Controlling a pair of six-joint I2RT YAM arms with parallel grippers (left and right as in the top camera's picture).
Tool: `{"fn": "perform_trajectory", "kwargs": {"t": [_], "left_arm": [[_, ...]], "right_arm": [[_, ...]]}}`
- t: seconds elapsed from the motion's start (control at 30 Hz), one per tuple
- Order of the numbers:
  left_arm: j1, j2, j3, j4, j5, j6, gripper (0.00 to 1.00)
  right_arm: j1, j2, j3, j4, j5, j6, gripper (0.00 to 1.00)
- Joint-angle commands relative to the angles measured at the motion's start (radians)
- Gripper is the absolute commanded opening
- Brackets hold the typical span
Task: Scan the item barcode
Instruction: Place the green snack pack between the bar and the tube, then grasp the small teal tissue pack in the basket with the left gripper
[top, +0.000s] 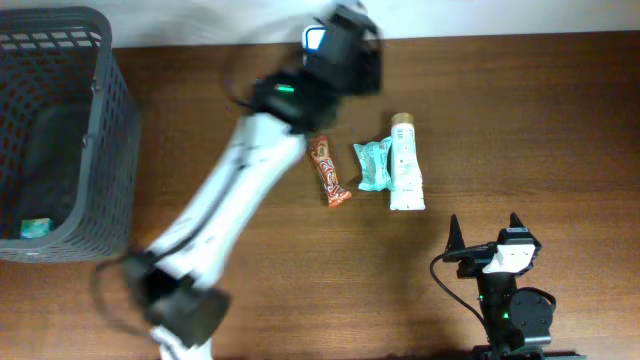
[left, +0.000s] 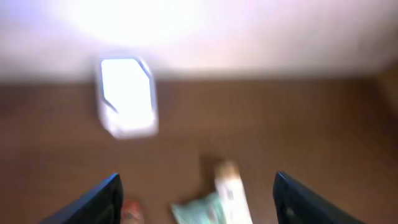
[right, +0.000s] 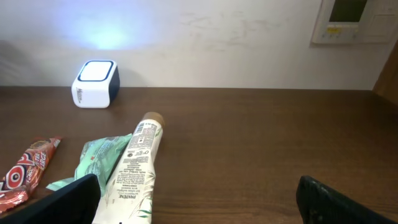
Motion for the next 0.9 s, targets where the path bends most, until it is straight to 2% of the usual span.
{"fn": "perform_trajectory", "kwargs": {"t": [0.0, 0.07, 0.13, 0.23, 0.37, 0.5, 0.7, 0.8, 0.83, 0.87], "left_arm": [[0.18, -0.197, 0.027, -0.014, -0.067, 0.07, 0.76], [0.327, -0.278, 0.027, -0.045, -0.067, 0.069, 0.79], [0.47, -0.32, 0.027, -0.086, -0.067, 0.069, 0.88], [0.661, -0.321, 0.027, -0.156, -0.068, 0.069, 0.95], [0.854, -0.3, 0.027, -0.207, -0.068, 0.069, 0.96], [1.016, -0.253, 0.026, -0.298, -0.068, 0.069, 0.91], [1.092, -0.094, -0.026, -0.407, -0.106, 0.07, 0.87], [1.087, -0.041, -0.036, -0.45, -0.111, 0.224, 0.89], [1.085, -0.026, -0.036, -0.482, -0.112, 0.297, 0.84], [1.085, -0.016, -0.036, -0.504, -0.112, 0.334, 0.84]], "right_arm": [[-0.004, -0.008, -0.007, -0.004, 0.006, -0.006, 0.99], [-0.004, -0.008, -0.007, -0.004, 0.006, -0.006, 0.99], [-0.004, -0.008, -0.007, -0.004, 0.006, -0.006, 0.99], [-0.004, -0.008, -0.007, -0.004, 0.006, -0.006, 0.99], [-0.004, -0.008, -0.007, -0.004, 0.006, -0.006, 0.99], [-0.004, -0.008, -0.007, -0.004, 0.006, -0.006, 0.99], [-0.004, -0.008, -0.007, -0.004, 0.006, -0.006, 0.99], [-0.004, -0.008, -0.007, -0.004, 0.006, -0.006, 0.99], [-0.004, -0.008, -0.007, -0.004, 0.006, -0.006, 0.99], [-0.004, -0.008, -0.007, -0.004, 0.006, -0.006, 0.99]]}}
